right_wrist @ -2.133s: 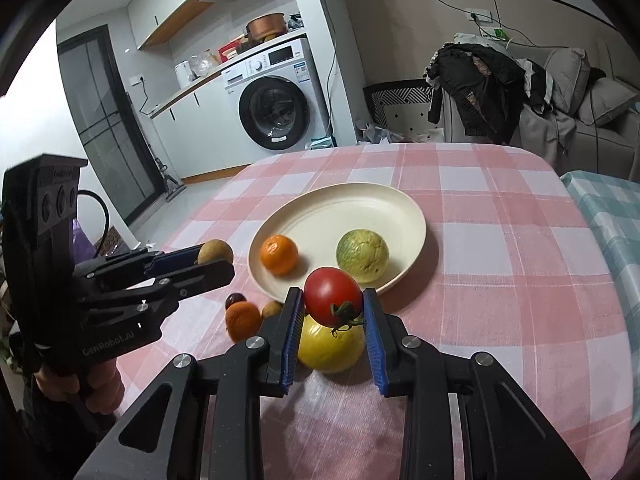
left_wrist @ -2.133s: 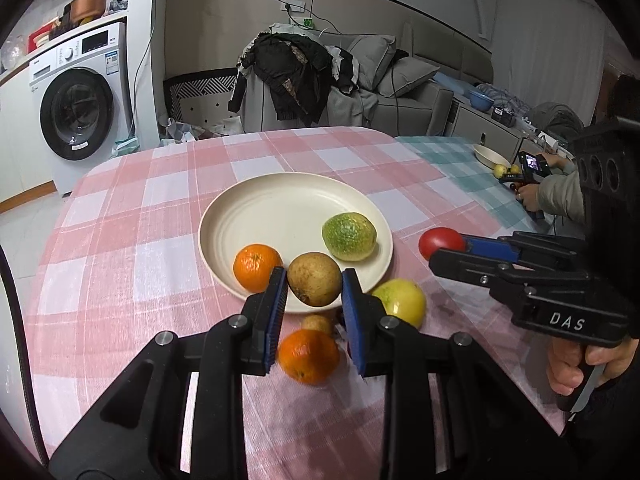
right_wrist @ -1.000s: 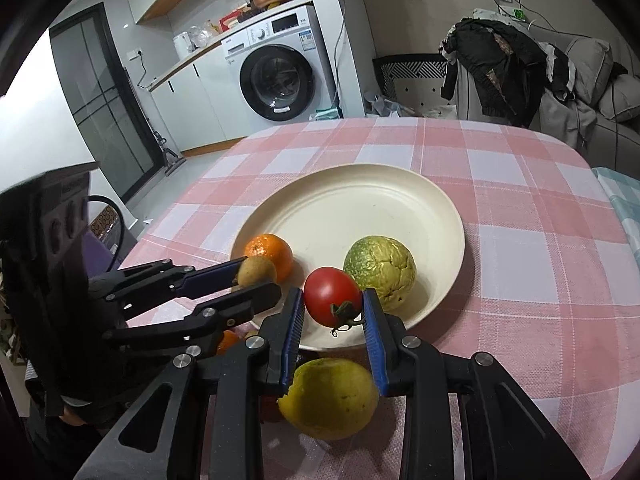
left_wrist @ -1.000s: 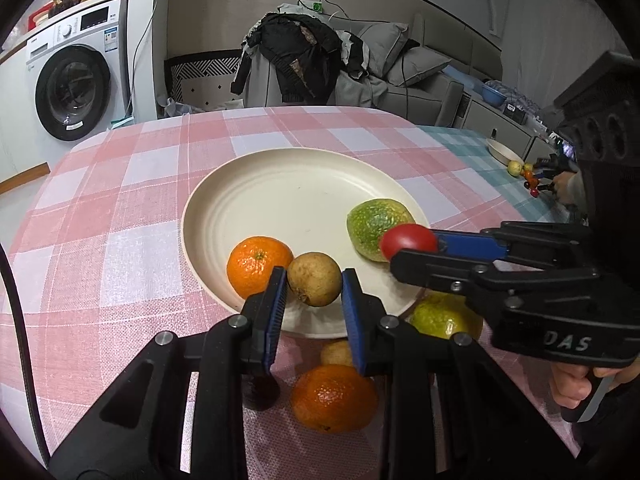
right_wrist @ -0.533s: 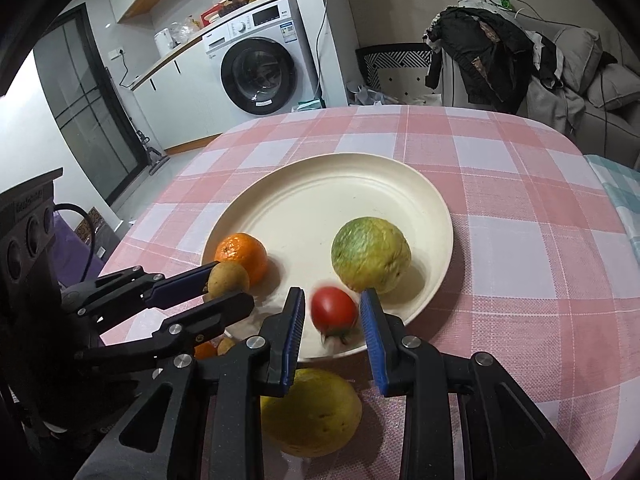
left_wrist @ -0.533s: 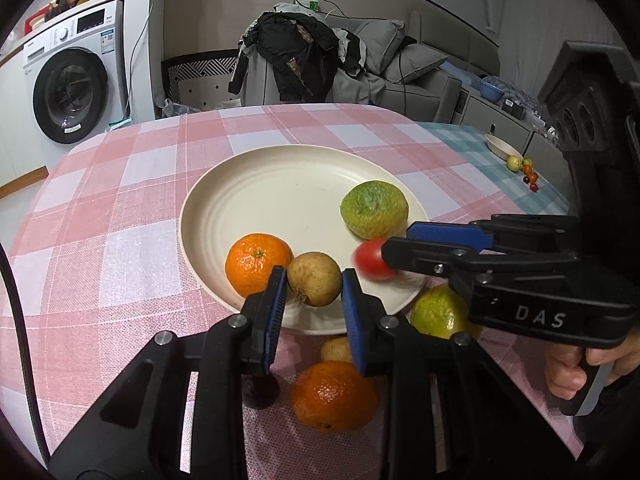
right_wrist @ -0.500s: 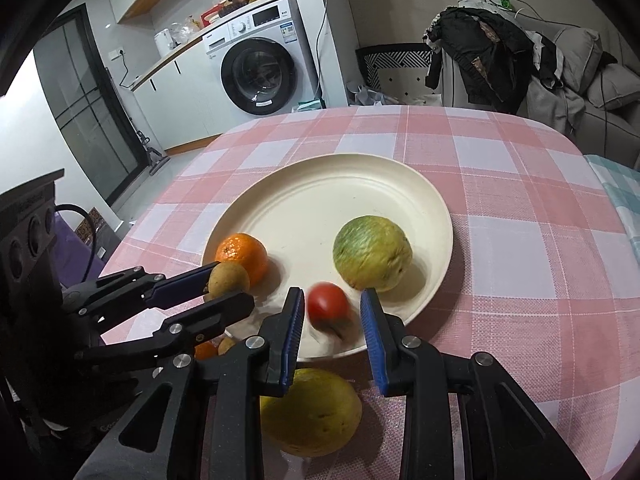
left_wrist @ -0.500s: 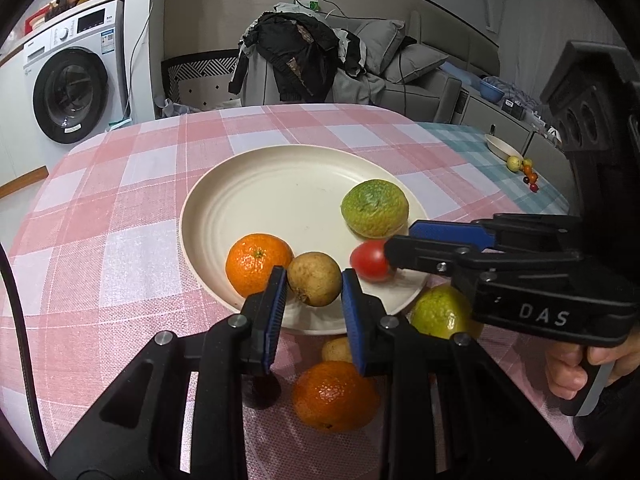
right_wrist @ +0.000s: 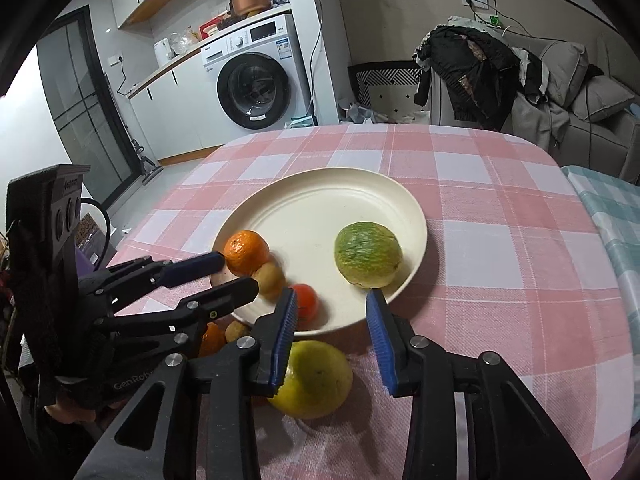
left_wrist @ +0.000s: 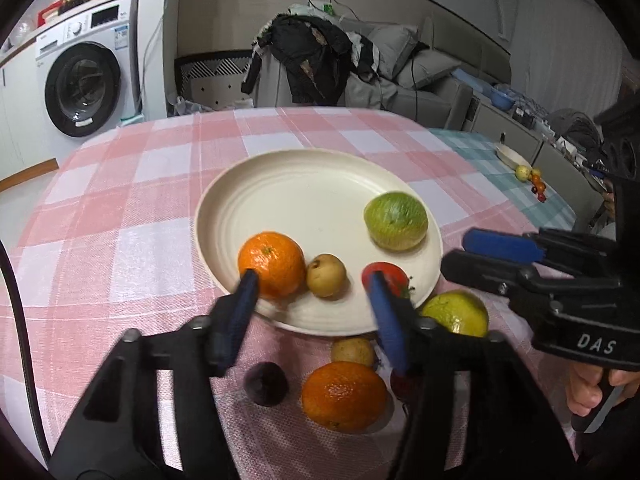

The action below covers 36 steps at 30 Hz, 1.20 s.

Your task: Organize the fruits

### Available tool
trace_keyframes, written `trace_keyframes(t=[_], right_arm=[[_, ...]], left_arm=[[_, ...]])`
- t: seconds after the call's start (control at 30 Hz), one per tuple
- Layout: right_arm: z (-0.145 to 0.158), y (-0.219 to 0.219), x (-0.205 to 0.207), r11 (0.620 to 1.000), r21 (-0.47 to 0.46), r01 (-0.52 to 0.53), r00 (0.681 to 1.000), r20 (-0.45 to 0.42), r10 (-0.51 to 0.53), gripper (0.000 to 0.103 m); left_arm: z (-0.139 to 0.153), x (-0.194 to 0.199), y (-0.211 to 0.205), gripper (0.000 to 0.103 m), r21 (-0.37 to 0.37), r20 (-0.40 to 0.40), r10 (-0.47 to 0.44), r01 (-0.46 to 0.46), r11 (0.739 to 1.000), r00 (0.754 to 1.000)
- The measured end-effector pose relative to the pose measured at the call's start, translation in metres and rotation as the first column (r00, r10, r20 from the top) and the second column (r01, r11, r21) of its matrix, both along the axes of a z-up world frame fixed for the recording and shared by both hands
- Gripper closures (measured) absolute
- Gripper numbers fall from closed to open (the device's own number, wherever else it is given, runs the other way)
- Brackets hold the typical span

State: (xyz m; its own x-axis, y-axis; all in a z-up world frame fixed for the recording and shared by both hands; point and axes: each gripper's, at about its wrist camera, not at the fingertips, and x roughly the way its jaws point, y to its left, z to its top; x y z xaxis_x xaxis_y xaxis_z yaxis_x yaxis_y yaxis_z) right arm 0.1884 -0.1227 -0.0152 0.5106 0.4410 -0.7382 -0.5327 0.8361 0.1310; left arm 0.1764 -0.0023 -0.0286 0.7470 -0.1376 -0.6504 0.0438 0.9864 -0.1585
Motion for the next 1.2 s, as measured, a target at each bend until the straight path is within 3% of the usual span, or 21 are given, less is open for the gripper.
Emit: trace_keyframes(t=[0.07, 0.23, 0.33, 0.43, 0.6, 0.73, 1.0, 1.2], right_arm=[[0.002, -0.003, -0.003, 1.000, 0.003, 0.001, 1.000, 0.009, -0.001, 0.055], [0.006, -0.012, -0.014, 1.000, 0.010, 0.010, 0.999, 0.030, -0.010, 0.050], [0.008, -0.016, -0.019, 1.000, 0.011, 0.019, 0.999, 0.037, -0.019, 0.033], [0.011, -0.020, -0.026, 0.999, 0.041, 0.014, 0.999, 0.039, -0.016, 0.018], [0.016, -0.027, -0.037, 0.998, 0.054, 0.031, 0.997, 0.073, -0.035, 0.003], [0.019, -0.032, -0.039, 0.997, 0.071, 0.019, 0.997, 0.079, -0.024, 0.000], [0.011, -0.028, -0.040, 1.000, -0.013, -0.011, 0.997, 0.081, 0.012, 0.000], [0.007, -0.030, -0.041, 1.000, -0.027, -0.006, 0.997, 0.080, 0.008, 0.000]], left_arm=[[0.006, -0.006, 0.004, 0.037, -0.026, 0.030, 0.013, -0.012, 1.000, 0.999], [0.021, -0.025, 0.010, 0.019, -0.034, 0.066, 0.049, -0.047, 0.998, 0.997], [0.029, -0.041, 0.011, 0.014, -0.019, 0.079, 0.062, -0.061, 0.998, 0.995], [0.034, -0.056, 0.012, 0.001, -0.009, 0.073, 0.093, -0.092, 0.996, 0.993], [0.042, -0.077, 0.010, 0.001, 0.002, 0.096, 0.109, -0.110, 0.994, 0.989], [0.039, -0.082, 0.007, 0.001, 0.030, 0.093, 0.140, -0.143, 0.989, 0.986], [0.021, -0.069, 0.013, 0.001, -0.006, 0.064, 0.138, -0.138, 0.990, 0.988], [0.010, -0.057, 0.015, 0.001, -0.037, 0.043, 0.126, -0.124, 0.992, 0.991]])
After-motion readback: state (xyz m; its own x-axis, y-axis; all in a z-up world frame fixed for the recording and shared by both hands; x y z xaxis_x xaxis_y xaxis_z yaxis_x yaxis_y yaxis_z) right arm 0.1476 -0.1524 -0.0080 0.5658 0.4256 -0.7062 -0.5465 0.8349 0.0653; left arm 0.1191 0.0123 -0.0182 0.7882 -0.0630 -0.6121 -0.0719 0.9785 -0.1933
